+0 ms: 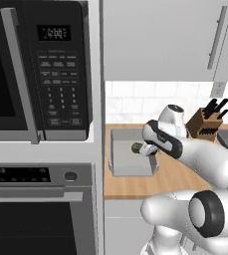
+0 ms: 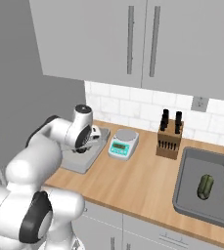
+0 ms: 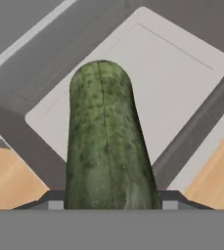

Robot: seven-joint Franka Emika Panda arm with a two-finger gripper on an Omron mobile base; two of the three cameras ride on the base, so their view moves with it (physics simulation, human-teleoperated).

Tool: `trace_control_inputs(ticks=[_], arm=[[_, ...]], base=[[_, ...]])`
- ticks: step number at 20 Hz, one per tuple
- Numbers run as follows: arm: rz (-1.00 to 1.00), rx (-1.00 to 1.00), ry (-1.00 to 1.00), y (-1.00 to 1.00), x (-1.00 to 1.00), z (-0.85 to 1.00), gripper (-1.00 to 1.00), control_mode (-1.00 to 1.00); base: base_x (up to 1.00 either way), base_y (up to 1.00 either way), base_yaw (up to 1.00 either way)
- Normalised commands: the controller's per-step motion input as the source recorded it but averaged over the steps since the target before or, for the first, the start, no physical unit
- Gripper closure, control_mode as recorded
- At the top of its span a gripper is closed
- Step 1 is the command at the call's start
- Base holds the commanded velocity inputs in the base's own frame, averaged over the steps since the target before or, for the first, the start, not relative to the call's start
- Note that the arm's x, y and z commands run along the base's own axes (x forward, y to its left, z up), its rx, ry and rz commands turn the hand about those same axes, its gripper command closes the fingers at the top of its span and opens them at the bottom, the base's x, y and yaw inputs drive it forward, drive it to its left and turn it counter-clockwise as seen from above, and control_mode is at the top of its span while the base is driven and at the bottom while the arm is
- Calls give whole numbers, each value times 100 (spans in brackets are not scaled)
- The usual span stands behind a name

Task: Place one cucumber and one steak in each tupperware on the nearby counter, to pack two identical lunches.

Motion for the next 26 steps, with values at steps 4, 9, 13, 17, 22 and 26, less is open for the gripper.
trace_control_inputs(ticks=[4,9,13,17,22,26], arm=[[2,-4,6,11,45,-34,100,-100],[4,0,1,3,48,-51,100,-100],[4,0,0,0,43,-35,100,-100],[3,0,2,0,32,-20,100,-100],[3,0,4,3,22,-31,100,-100],[3,0,5,5,17,-41,100,-100]], base=[[0,0,0],[0,0,0],[0,0,0],[0,0,0],[0,0,0],[0,0,0]])
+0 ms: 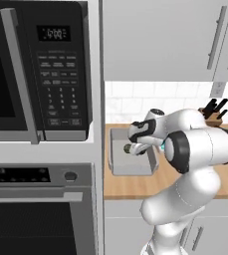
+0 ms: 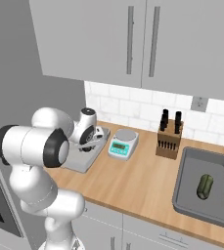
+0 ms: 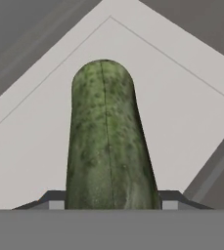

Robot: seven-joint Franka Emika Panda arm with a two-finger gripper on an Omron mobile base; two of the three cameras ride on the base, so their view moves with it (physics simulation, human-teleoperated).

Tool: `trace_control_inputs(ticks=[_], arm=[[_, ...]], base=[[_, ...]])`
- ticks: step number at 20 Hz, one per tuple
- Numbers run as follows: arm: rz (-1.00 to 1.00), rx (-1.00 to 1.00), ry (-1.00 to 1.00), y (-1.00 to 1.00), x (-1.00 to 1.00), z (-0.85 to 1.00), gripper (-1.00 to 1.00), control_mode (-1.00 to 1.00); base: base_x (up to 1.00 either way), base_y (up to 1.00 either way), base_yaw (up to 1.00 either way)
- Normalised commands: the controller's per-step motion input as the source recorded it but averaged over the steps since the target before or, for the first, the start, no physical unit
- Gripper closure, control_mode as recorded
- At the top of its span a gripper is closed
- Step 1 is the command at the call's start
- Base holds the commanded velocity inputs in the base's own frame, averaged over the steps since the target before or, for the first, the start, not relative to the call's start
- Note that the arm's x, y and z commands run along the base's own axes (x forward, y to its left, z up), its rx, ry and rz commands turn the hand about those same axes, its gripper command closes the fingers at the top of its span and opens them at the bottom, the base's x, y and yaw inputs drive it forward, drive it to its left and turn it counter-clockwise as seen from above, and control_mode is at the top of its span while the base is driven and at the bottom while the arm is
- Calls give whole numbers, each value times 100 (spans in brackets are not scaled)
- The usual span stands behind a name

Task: Place one cucumber and one steak in each tupperware on the nearby counter, to pack two identical lunches.

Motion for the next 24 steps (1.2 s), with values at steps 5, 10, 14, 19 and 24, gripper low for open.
trace_control_inputs(ticks=[5,10,14,19,24], arm=[[3,0,5,7,10,-47,100,-100],[3,-1,2,6,1,-58,-100,-100],[2,-1,0,10,0,-46,-100,-100],[2,0,0,0,-5,-18,-100,-100],[0,0,-1,0,-43,7,-100,-100]], base=[[0,0,0],[0,0,0],[0,0,0],[0,0,0],[0,0,0]])
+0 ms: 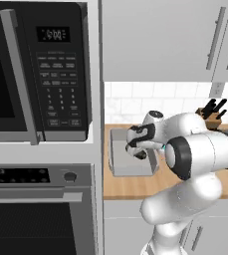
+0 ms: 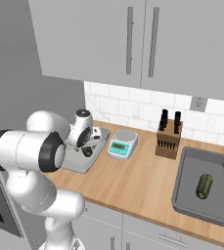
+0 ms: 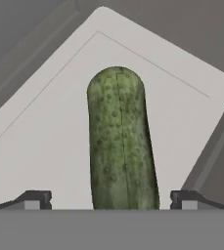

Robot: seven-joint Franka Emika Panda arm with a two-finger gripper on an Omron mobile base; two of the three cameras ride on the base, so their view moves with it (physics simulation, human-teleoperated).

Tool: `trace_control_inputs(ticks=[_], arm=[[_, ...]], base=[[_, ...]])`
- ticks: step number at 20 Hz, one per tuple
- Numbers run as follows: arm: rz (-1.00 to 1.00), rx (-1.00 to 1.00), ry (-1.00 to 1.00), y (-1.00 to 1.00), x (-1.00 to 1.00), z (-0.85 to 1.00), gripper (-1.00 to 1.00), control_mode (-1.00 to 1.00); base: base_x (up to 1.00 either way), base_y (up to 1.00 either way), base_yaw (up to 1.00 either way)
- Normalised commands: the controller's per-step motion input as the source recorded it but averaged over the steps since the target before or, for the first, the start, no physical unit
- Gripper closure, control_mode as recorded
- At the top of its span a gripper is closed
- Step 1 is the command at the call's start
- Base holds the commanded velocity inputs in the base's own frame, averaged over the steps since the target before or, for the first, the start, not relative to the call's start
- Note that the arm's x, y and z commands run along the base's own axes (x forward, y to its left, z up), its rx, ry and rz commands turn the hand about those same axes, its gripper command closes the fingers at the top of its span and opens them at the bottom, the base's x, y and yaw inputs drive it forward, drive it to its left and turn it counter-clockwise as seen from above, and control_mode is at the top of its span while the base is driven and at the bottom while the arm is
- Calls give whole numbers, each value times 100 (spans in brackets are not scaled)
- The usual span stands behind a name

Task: Place one cucumber and one steak in each tupperware on the nearby counter, to pack two identical lunches.

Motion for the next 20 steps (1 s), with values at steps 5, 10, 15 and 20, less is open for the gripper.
trace_control_inputs(ticks=[5,10,15,20], arm=[[0,0,-12,0,-94,53,-100,-100],[0,0,-13,0,-92,86,-100,-100],[-1,0,-7,0,-73,97,-100,-100],[-4,0,-1,0,-91,73,-100,-100]], base=[[0,0,0],[0,0,0],[0,0,0],[0,0,0]])
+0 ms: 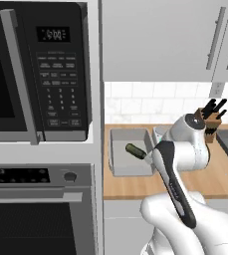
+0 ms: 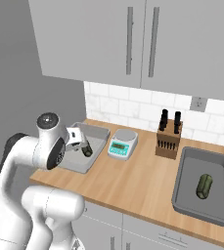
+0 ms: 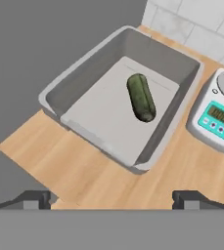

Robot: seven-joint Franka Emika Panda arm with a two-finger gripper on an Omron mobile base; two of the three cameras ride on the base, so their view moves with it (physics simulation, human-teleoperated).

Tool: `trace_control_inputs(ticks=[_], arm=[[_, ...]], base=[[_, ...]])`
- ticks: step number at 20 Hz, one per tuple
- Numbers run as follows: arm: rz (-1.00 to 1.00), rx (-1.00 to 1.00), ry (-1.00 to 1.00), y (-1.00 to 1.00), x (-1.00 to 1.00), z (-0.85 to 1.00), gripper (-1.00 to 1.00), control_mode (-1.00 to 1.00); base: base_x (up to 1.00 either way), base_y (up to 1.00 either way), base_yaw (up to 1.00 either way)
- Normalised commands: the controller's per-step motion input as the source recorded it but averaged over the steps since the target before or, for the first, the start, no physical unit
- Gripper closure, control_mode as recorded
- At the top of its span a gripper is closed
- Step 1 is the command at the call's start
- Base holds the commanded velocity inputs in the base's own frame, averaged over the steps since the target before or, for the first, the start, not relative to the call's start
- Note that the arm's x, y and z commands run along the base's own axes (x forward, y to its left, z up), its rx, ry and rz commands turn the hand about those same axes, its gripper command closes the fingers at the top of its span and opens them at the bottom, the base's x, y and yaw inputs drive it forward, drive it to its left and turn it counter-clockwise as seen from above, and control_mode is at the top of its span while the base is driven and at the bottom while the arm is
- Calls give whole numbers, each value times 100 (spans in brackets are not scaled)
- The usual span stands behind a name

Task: Place one cucumber and one steak in each tupperware on the nearby counter, to pack two identical lunches.

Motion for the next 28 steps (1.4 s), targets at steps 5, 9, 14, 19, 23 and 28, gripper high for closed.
trace_control_inputs(ticks=[5,9,14,19,23,28], arm=[[-10,0,0,0,-96,64,-100,-100],[-12,0,0,0,-100,55,-100,-100],[-4,0,0,0,-93,-2,-100,-100],[0,0,2,0,-42,-21,-100,-100],[0,1,2,0,-38,-24,-100,-100],[0,0,3,0,-5,-2,-100,-100]], base=[[0,0,0],[0,0,0],[0,0,0],[0,0,0],[0,0,0],[0,0,0]])
